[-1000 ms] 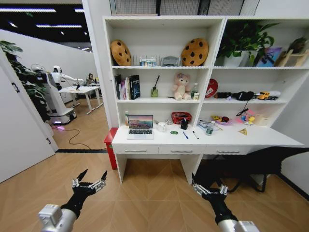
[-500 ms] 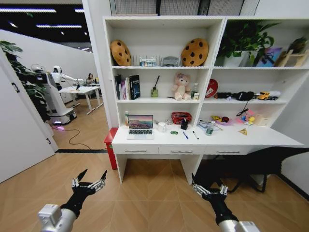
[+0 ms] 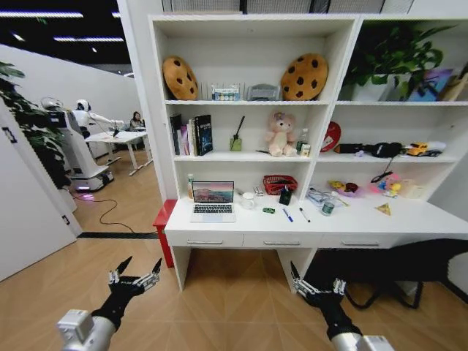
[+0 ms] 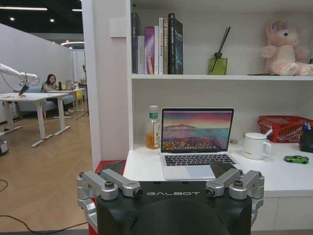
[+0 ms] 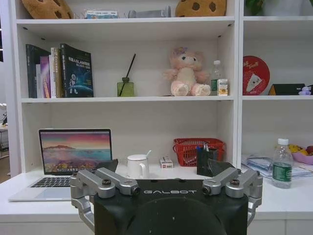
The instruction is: Organize the objects on the table.
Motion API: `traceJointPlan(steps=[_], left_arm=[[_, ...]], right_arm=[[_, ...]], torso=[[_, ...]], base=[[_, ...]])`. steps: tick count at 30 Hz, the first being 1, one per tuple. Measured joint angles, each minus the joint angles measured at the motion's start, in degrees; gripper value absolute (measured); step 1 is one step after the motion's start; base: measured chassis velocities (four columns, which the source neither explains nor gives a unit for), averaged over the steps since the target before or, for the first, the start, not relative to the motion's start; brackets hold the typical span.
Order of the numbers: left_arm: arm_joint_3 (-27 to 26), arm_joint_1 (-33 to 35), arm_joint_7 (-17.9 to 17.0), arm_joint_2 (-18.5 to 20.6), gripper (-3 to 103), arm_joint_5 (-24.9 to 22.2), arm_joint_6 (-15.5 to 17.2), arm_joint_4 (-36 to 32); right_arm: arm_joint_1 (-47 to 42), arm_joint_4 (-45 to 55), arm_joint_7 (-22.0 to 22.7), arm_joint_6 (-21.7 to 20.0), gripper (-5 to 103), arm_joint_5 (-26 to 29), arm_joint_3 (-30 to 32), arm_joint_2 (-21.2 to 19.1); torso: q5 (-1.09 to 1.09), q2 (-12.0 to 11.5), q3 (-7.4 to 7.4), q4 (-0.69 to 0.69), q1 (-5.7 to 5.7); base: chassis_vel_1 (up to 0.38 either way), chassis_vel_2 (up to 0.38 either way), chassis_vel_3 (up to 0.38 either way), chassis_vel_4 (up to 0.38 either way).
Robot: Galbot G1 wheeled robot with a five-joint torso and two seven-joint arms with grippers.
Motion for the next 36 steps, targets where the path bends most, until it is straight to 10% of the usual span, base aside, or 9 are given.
traceJointPlan(steps=[22,36], left_arm=[[0.07,0.03,0.73,1.32,99,0.52,-0.34,0.00],[-3.93,-2.55,1.89,6.47,48,-3.67,-0.96,1.24]], right_arm=[[0.60,0.08,-0.17,3.78,100,0.57,0.49,-0.83],[1.26,-1.34,-0.16,3.82,100,0.70,0.72,-1.23]], torso=[[-0.01,-0.03,0.02,-0.02,0.07],[0.01,0.00,0.00,0.00,0.01]], base=[[-0.286,0.288,0.282,-0.281],[0.031,-0.035,-0.026,0.032]])
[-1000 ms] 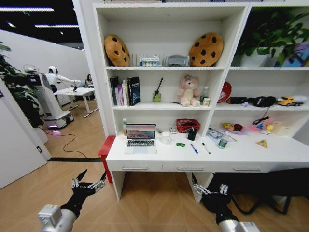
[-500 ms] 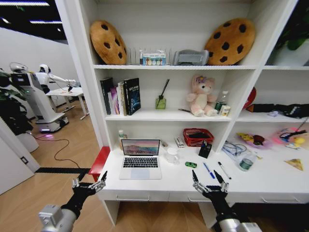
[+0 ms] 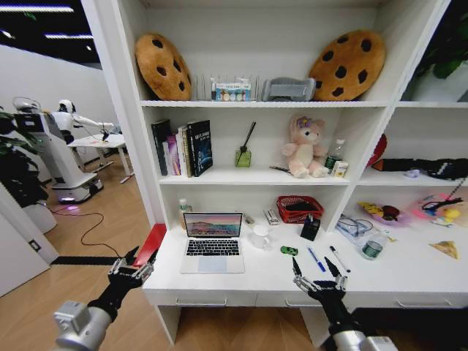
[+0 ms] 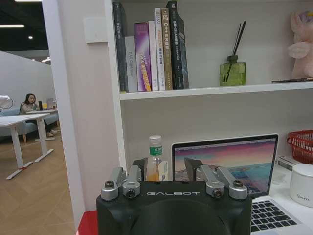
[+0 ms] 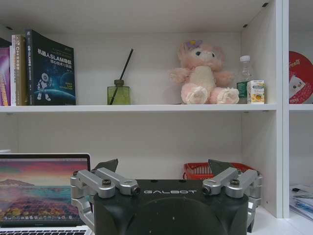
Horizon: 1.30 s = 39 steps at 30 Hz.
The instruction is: Organize the objects on the table.
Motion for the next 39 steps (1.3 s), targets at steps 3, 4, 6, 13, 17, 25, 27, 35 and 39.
traceJointPlan(steps=[3,4,6,13,17,25,27,35,39], left_arm=[[-0.37,-0.54,0.02,0.84,38,-0.58,0.10,0.52],[-0.55,-1.13,0.03,1.56,32,-0.91,0.20,1.06],[-0.61,-1.44,0.08,1.94,27,-1.07,0.23,1.35],[-0.44,-9.25,2.28,12.35,2,-2.38,-0.22,7.54],[2.70,-17.61,4.63,21.38,0,-1.02,-1.62,14.34],[23.28,-40.22,12.22,32.84,0,3.12,-4.58,28.24],[27.93,-45.34,13.46,33.17,0,4.27,-5.12,30.14],[51.72,-71.40,19.71,30.51,0,8.88,-6.32,39.16],[58.11,-78.81,21.29,27.30,0,12.11,-6.86,43.29]], right_arm=[[0.14,-0.18,0.05,-0.04,100,0.02,-0.04,0.02],[0.23,-0.33,0.09,-0.06,100,0.13,-0.04,-0.04],[0.28,-0.41,0.12,-0.07,100,0.20,-0.02,-0.06],[0.99,-1.63,0.25,-0.15,100,1.31,0.75,-0.73],[1.43,-2.26,0.28,-0.19,100,1.48,1.15,-0.90],[1.76,-3.53,0.30,-0.05,100,1.68,2.12,-0.41],[1.78,-3.66,0.31,-0.04,100,1.68,2.35,-0.27],[1.71,-4.47,0.33,-0.04,100,1.71,3.45,0.29],[1.82,-4.70,0.36,-0.05,100,1.91,3.70,0.40]], torso=[[0.00,-0.01,0.00,0.00,0.01],[0.00,-0.01,0.00,0.01,0.01],[-0.01,-0.01,0.00,0.00,0.01],[-0.01,0.00,0.00,0.02,-0.01],[0.00,-0.01,0.00,-0.02,0.00],[-0.01,-0.01,0.00,0.01,0.00],[0.01,-0.01,0.00,0.00,0.00],[0.01,-0.01,0.00,0.00,0.00],[0.00,-0.01,0.00,0.00,0.00]], base=[[0.000,0.000,0.000,0.000],[0.000,0.000,0.000,0.000],[0.000,0.000,0.000,0.000],[0.000,0.000,0.000,0.000],[0.000,0.000,0.000,0.000],[0.000,0.000,0.000,0.000],[0.000,0.000,0.000,0.000],[0.000,0.000,0.000,0.000],[0.000,0.000,0.000,0.000]])
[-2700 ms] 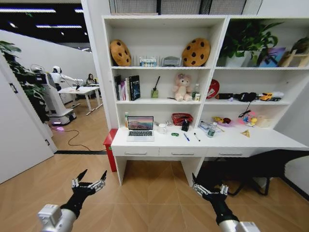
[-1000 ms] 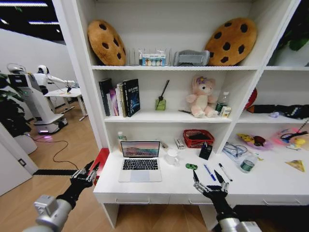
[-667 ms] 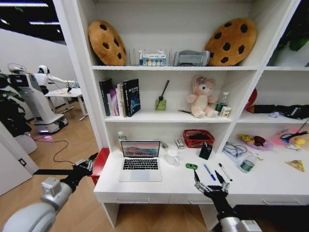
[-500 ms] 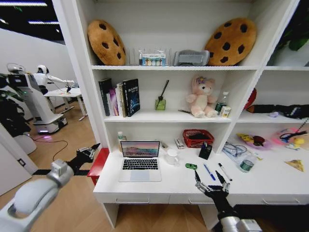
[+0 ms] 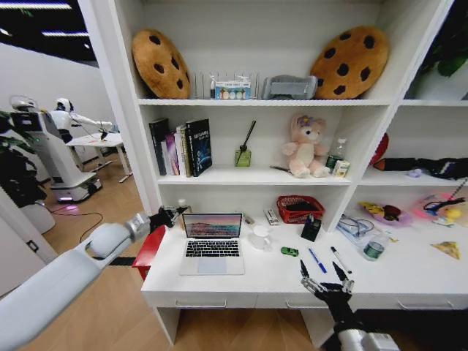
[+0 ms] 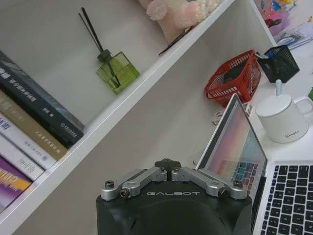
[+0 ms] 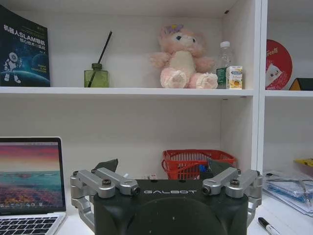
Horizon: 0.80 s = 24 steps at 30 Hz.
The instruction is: Organize the objects on the table.
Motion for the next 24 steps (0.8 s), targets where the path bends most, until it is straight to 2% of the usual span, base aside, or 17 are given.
traceJointPlan(steps=[1,3,4,6,7,10,16,19,22,24], left_arm=[[0.00,0.00,0.00,0.00,0,0.00,0.00,0.00],[4.95,-5.10,1.32,-1.45,0,1.08,-0.49,2.71],[4.95,-5.10,1.32,-1.45,0,1.08,-0.49,2.71],[9.82,-9.96,4.26,-2.78,0,3.00,-2.52,6.01],[9.82,-9.96,4.26,-2.78,0,3.00,-2.52,6.01],[14.08,-14.15,7.25,-4.67,0,5.48,-4.91,9.48],[17.64,-18.10,9.68,-7.04,0,6.43,-6.91,12.86],[20.77,-21.87,13.42,-9.57,0,7.85,-10.15,16.87],[21.35,-22.56,14.35,-10.23,0,8.07,-10.83,17.75],[22.82,-24.30,17.30,-11.17,0,8.36,-12.07,19.28]], right_arm=[[0.00,0.00,0.00,0.00,100,0.00,0.00,0.00],[-0.01,-0.05,0.02,-0.01,100,0.20,0.22,0.01],[-0.01,-0.05,0.02,-0.01,100,0.20,0.22,0.01],[-0.07,-0.29,0.05,-0.01,100,0.39,0.55,0.05],[-0.07,-0.29,0.05,-0.01,100,0.39,0.55,0.05],[-0.12,-0.46,0.10,0.04,100,0.50,0.62,0.18],[-0.23,-0.47,0.17,0.10,100,0.93,0.90,0.27],[-0.20,-0.80,0.27,0.35,100,1.42,1.27,0.28],[-0.16,-0.88,0.28,0.41,100,1.50,1.28,0.31],[-0.05,-1.09,0.29,0.69,100,1.53,1.29,0.66]], torso=[[0.00,0.00,0.00,0.00,0.00],[0.01,0.00,0.00,-0.01,0.00],[0.01,0.00,0.00,-0.01,0.00],[0.02,0.01,0.00,0.00,0.00],[0.02,0.01,0.00,0.00,0.00],[0.01,0.01,0.00,0.00,0.00],[0.01,0.01,0.00,-0.01,0.00],[0.01,0.01,-0.01,0.00,0.00],[0.01,0.01,0.00,0.00,0.00],[0.00,0.01,0.00,-0.01,0.00]], base=[[0.000,0.000,0.000,0.000],[0.000,0.000,0.000,0.000],[0.000,0.000,0.000,0.000],[0.000,0.000,0.000,0.000],[0.000,0.000,0.000,0.000],[0.000,0.000,0.000,0.000],[0.000,0.000,0.000,0.000],[0.000,0.000,0.000,0.000],[0.000,0.000,0.000,0.000],[0.000,0.000,0.000,0.000]])
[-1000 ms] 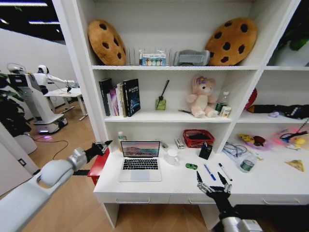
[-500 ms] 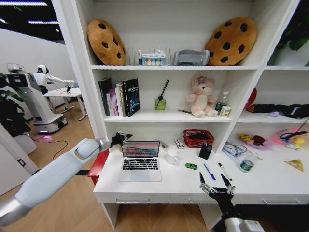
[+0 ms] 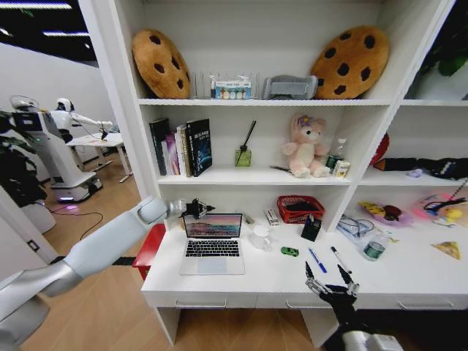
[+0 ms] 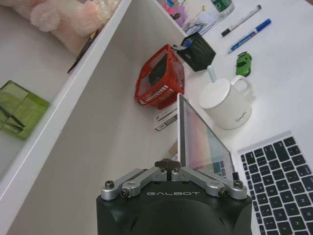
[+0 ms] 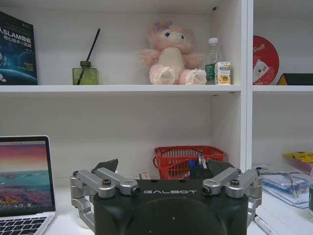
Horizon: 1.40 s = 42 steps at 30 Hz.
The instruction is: Organize the objects on the table.
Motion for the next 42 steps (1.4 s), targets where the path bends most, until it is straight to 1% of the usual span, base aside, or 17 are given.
traceJointPlan(steps=[1,3,4,7,11,16,21,27,28,30,31,33,34,37,38,41,42], left_arm=[[0.00,0.00,0.00,0.00,0,0.00,0.00,0.00],[1.35,-2.07,5.24,-0.07,0,0.40,-1.58,1.21],[1.35,-2.07,5.24,-0.07,0,0.40,-1.58,1.21],[2.04,-3.65,11.02,0.80,0,0.62,-2.73,1.36],[2.27,-3.79,13.96,2.07,0,0.62,-3.02,-0.01],[2.29,-1.98,14.97,4.64,0,0.60,-2.89,-3.57],[1.17,4.32,15.18,9.48,0,0.30,-1.58,-11.39],[-3.78,15.36,14.40,13.42,0,1.55,-0.51,-18.89],[-6.50,20.22,14.30,14.35,0,2.58,-0.47,-20.59],[-13.10,29.18,13.50,16.00,0,3.80,-0.93,-22.70],[-13.10,29.18,13.50,16.00,0,3.80,-0.93,-22.70],[-20.05,37.34,10.88,18.53,0,3.26,-2.11,-24.26],[-20.05,37.34,10.88,18.53,0,3.26,-2.11,-24.26],[-32.50,51.55,4.64,19.61,0,0.75,-3.23,-25.94],[-32.50,51.55,4.64,19.61,0,0.75,-3.23,-25.94],[-41.34,61.49,-8.66,17.72,0,-4.36,-2.40,-27.66],[-41.34,61.49,-8.66,17.72,0,-4.36,-2.40,-27.66]], right_arm=[[0.00,0.00,0.00,0.00,100,0.00,0.00,0.00],[-0.07,-0.24,-0.02,0.46,100,0.00,0.00,0.42],[-0.07,-0.24,-0.02,0.46,100,0.00,0.00,0.42],[-0.39,-0.48,-0.07,0.97,100,-0.01,0.24,0.80],[-0.47,-0.54,-0.09,1.12,100,0.04,0.43,0.93],[-0.39,-0.55,-0.09,1.13,100,0.06,0.45,0.95],[-0.22,-0.52,0.01,1.05,100,-0.01,0.09,0.97],[-0.18,-0.34,0.09,0.75,100,-0.45,-0.45,0.88],[-0.24,-0.30,0.12,0.69,100,-0.52,-0.47,0.81],[-0.41,-0.17,0.22,0.53,100,-0.56,-0.48,0.66],[-0.41,-0.17,0.22,0.53,100,-0.56,-0.48,0.66],[-0.48,-0.04,0.33,0.28,100,-0.56,-0.50,0.52],[-0.48,-0.04,0.33,0.28,100,-0.56,-0.50,0.52],[-0.44,0.29,0.59,-0.20,100,-0.67,-0.80,0.30],[-0.44,0.29,0.59,-0.20,100,-0.67,-0.80,0.30],[-1.10,0.80,0.72,-0.28,100,-1.24,-0.95,0.57],[-1.10,0.80,0.72,-0.28,100,-1.24,-0.95,0.57]], torso=[[0.00,0.00,0.00,0.00,0.00],[0.02,0.00,0.00,0.00,0.00],[0.02,0.00,0.00,0.00,0.00],[0.00,0.00,-0.01,0.00,-0.01],[-0.01,0.01,-0.01,0.01,-0.01],[-0.01,0.01,0.00,0.00,-0.01],[0.00,0.01,-0.01,0.01,-0.01],[0.01,0.01,-0.01,-0.01,-0.01],[-0.01,0.01,-0.01,-0.01,-0.01],[-0.03,0.01,-0.01,0.02,-0.01],[-0.03,0.01,-0.01,0.02,-0.01],[-0.01,0.01,-0.01,0.00,-0.01],[-0.01,0.01,-0.01,0.00,-0.01],[-0.04,0.01,-0.01,0.04,-0.01],[-0.04,0.01,-0.01,0.04,-0.01],[0.02,0.01,-0.01,0.00,-0.02],[0.02,0.01,-0.01,0.00,-0.02]], base=[[0.000,0.000,0.000,0.000],[0.000,0.000,0.000,0.000],[0.000,0.000,0.000,0.000],[0.000,0.000,0.000,0.000],[0.000,0.000,0.000,0.000],[0.000,0.000,0.000,0.000],[0.000,0.000,0.000,0.000],[0.000,0.000,0.000,0.000],[0.000,0.000,0.000,0.000],[0.000,0.000,0.000,0.000],[0.000,0.000,0.000,0.000],[0.000,0.000,0.000,0.000],[0.000,0.000,0.000,0.000],[0.000,0.000,0.000,0.000],[0.000,0.000,0.000,0.000],[0.000,0.000,0.000,0.000],[0.000,0.000,0.000,0.000]])
